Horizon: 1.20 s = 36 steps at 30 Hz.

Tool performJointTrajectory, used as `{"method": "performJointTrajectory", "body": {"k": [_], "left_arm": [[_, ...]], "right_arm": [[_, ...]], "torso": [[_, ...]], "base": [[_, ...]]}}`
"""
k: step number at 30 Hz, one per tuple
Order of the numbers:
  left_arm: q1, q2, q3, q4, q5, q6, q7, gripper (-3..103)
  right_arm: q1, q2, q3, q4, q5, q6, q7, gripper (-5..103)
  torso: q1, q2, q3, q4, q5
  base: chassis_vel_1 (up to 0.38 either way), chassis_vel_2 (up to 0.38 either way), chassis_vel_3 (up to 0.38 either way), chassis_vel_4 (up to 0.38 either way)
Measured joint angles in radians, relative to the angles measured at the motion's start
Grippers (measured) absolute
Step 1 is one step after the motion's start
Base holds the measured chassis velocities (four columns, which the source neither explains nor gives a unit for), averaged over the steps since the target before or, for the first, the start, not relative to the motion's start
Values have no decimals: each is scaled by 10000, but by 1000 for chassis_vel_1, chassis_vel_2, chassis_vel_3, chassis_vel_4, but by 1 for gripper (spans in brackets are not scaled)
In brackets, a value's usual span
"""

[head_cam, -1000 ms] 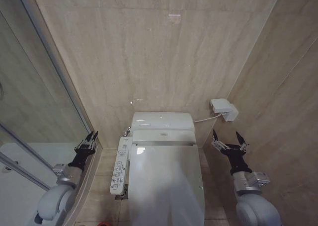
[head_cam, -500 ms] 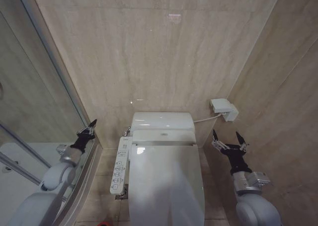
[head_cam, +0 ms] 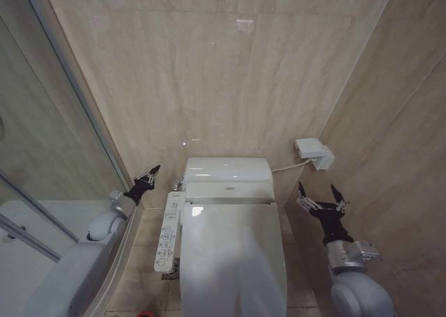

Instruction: Open the toilet lid, clean the toilet bowl with a toilet brush, close the toilet lid, and flush.

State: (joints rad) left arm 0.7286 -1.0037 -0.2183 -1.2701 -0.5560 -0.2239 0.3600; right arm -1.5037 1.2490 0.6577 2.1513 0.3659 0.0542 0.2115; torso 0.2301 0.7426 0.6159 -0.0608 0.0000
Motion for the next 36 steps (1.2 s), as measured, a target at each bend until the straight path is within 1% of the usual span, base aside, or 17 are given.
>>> {"method": "performJointTrajectory", "body": {"k": [1, 4, 5, 8, 9, 12, 13, 16, 23, 25, 26, 29, 32, 36], "left_arm": [[-137, 4, 123, 177, 5, -59, 144, 0], [-825, 3, 598, 954, 97, -348, 821, 0], [-825, 3, 598, 954, 97, -348, 821, 0], [-1330, 34, 1052, 1589, 228, -527, 1350, 0], [-1330, 34, 1052, 1589, 228, -527, 1350, 0], [-1835, 107, 1611, 2221, 329, -712, 1851, 0], [-1835, 107, 1611, 2221, 329, -712, 1851, 0], [-2346, 107, 2164, 2712, 518, -908, 2325, 0], [-2647, 39, 2561, 2970, 560, -1049, 2620, 0], [-2722, -44, 2660, 3255, 619, -1196, 2964, 0], [-2722, -44, 2660, 3255, 619, -1196, 2964, 0], [-2736, -156, 2699, 3539, 684, -1319, 3353, 0], [-2723, -226, 2703, 3668, 762, -1362, 3512, 0], [-2706, -283, 2690, 3787, 841, -1365, 3578, 0]], "right_arm": [[0, 0, 0, 0, 0, 0, 0, 100], [0, 0, 0, 0, 0, 0, 0, 100], [0, 0, 0, 0, 0, 0, 0, 100], [0, 0, 0, 0, 0, 0, 0, 100], [0, 0, 0, 0, 0, 0, 0, 100], [0, 0, 0, 0, 0, 0, 0, 100], [0, 0, 0, 0, 0, 0, 0, 100], [0, 0, 0, 0, 0, 0, 0, 100], [0, 0, 0, 0, 0, 0, 0, 100], [0, 0, 0, 0, 0, 0, 0, 100], [0, 0, 0, 0, 0, 0, 0, 100], [0, 0, 0, 0, 0, 0, 0, 100], [0, 0, 0, 0, 0, 0, 0, 100], [0, 0, 0, 0, 0, 0, 0, 100]], "torso": [[-1, 0, 0, 3, -1], [-1, 1, 0, 0, 2], [-1, 1, 0, 0, 2], [0, 1, 0, 0, -1], [0, 1, 0, 0, -1], [-1, 1, 0, 1, 0], [-1, 1, 0, 1, 0], [-1, 1, 0, 1, -1], [-1, 1, -1, 0, 0], [-1, 1, -1, 0, 0], [-1, 1, -1, 0, 0], [-1, 1, -1, 0, -1], [-1, 1, -1, 0, 0], [-1, 1, -1, 0, 0]], "base": [[0, 0, 0, 0], [0, 0, 0, 0], [0, 0, 0, 0], [0, 0, 0, 0], [0, 0, 0, 0], [0, 0, 0, 0], [0, 0, 0, 0], [0, 0, 0, 0], [0, 0, 0, 0], [0, 0, 0, 0], [0, 0, 0, 0], [0, 0, 0, 0], [0, 0, 0, 0], [0, 0, 0, 0]]}}
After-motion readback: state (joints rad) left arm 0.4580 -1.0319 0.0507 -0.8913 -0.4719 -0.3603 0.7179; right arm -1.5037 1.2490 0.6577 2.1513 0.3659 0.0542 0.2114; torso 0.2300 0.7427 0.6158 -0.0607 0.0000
